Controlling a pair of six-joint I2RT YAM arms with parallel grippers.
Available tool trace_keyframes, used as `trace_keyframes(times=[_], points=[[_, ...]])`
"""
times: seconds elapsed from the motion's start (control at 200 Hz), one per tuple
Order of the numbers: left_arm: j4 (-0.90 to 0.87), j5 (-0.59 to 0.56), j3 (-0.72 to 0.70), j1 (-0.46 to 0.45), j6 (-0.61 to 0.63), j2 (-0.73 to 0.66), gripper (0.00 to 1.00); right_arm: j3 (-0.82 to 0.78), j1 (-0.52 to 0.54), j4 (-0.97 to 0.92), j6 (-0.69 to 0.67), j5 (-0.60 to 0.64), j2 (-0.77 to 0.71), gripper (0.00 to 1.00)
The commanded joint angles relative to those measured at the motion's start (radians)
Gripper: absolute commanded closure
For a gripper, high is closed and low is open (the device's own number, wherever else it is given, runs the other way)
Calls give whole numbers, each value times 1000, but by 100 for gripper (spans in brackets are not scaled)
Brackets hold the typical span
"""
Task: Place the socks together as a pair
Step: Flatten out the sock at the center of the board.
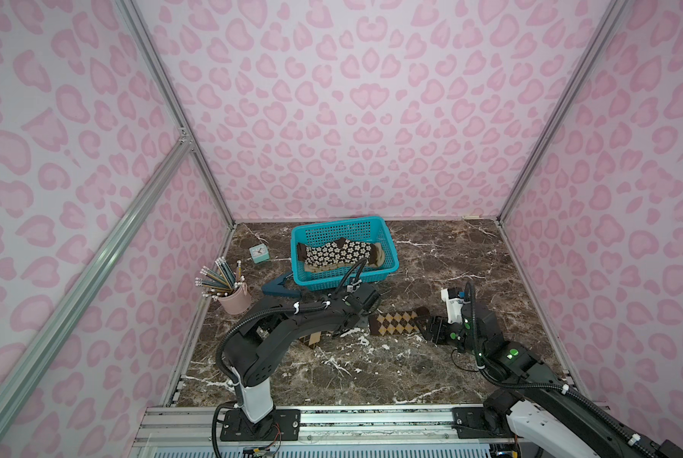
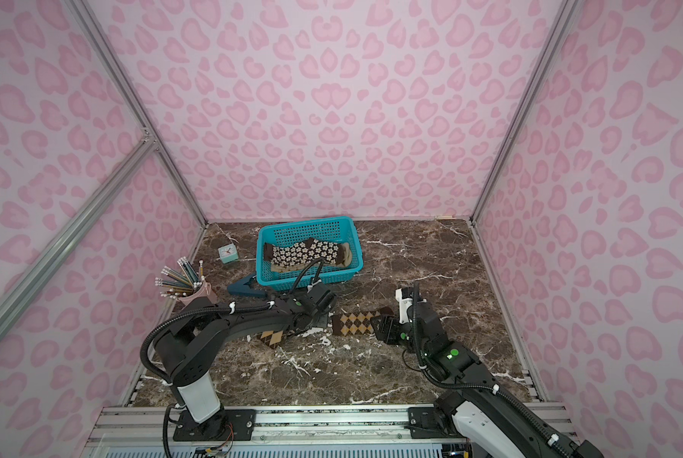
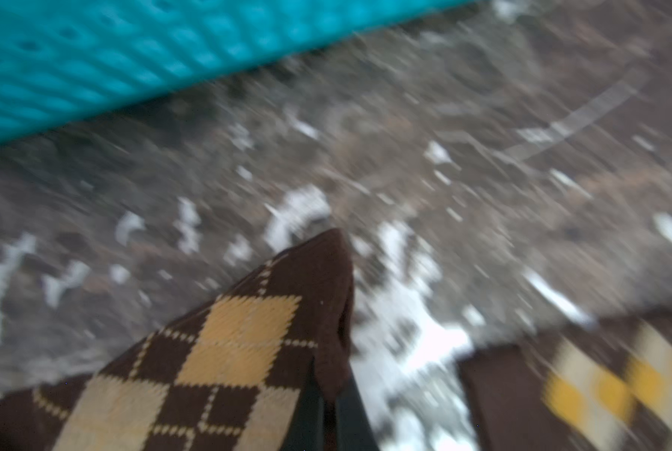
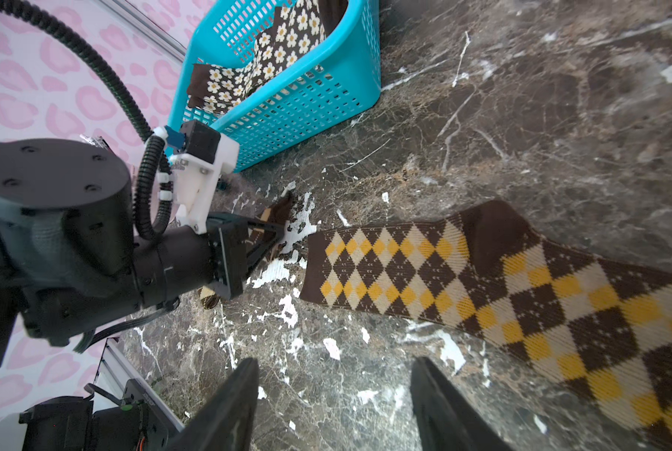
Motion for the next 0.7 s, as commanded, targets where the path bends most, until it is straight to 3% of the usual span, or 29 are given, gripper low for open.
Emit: trace_keyframes(times=[0.0,0.26,0.355,0.45,0.55,0.695], points=[[-8,45,50,-52,10,-67,96,-1,-7,-14,-8,19,-12,34],[-45,91,274,-172,1,-164,96,2,-53,-58,-12,30,-67,34],[-48,110,390,-190,8,-170,96,25,-127,-119,-21,45,-120,34],[-32,122,470,-194,7,-186,96,45,-228,-143,-44,-18,-176,35],[-12,126,515,-193,2,-223,96,61,-305,-149,-63,-95,-194,35],[9,109,493,-185,-20,-267,97,50,-316,-120,-60,-136,-150,34]])
